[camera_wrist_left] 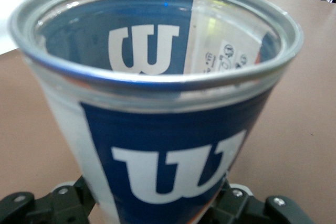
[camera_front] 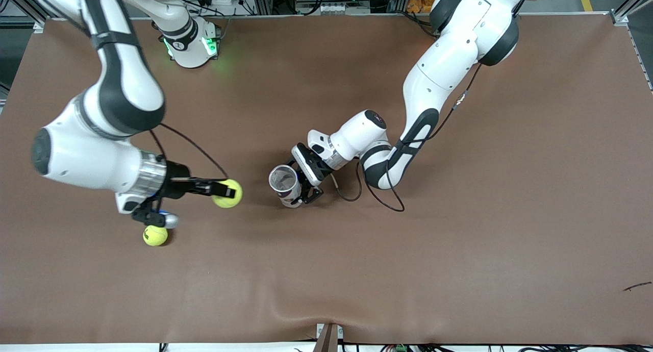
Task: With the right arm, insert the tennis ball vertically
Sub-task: 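Move the held ball with the right gripper over the can opening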
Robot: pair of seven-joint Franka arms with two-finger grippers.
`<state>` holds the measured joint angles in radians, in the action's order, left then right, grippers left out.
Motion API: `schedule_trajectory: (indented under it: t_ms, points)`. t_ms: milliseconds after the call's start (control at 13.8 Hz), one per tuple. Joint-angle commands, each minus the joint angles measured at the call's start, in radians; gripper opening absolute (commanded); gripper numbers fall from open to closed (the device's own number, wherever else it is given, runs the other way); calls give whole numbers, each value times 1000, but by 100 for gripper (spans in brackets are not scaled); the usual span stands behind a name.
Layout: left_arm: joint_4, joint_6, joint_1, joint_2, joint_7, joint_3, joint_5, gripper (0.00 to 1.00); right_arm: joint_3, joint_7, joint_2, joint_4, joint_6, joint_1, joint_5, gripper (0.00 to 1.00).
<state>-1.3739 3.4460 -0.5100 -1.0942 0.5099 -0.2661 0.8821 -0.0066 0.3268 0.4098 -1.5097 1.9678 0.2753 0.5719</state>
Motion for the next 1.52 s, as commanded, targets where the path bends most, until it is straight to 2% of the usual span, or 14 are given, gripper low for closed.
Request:
schedule_trajectory:
  t_ms: [0, 289, 506, 650, 723, 795, 867, 1228, 1445]
  points:
    - [15, 15, -1, -15, 10, 7, 29, 86, -12, 133, 20, 5, 61, 76, 20, 33]
    - [15, 16, -1, -15, 10, 7, 29, 86, -12, 237, 41, -3, 74, 143, 14, 33]
    - [15, 16, -1, -15, 10, 7, 28, 86, -13, 274, 44, -56, 72, 188, 6, 34]
    - [15, 16, -1, -15, 10, 7, 28, 86, -13, 274, 44, -67, 72, 193, 0, 38]
    - [15, 16, -1, -15, 10, 7, 28, 86, -15, 273, 44, -67, 69, 190, 0, 42]
    - [15, 16, 1, -15, 10, 7, 28, 86, -15, 273, 44, -69, 66, 185, 0, 54]
    - [15, 16, -1, -15, 10, 7, 28, 86, -15, 273, 44, -69, 65, 183, 0, 98]
    - [15, 16, 1, -15, 10, 7, 28, 86, -19, 268, 43, -60, 63, 174, 0, 100]
    - [15, 16, 7, -13, 10, 7, 29, 87, -18, 226, 43, -46, 62, 95, -16, 100]
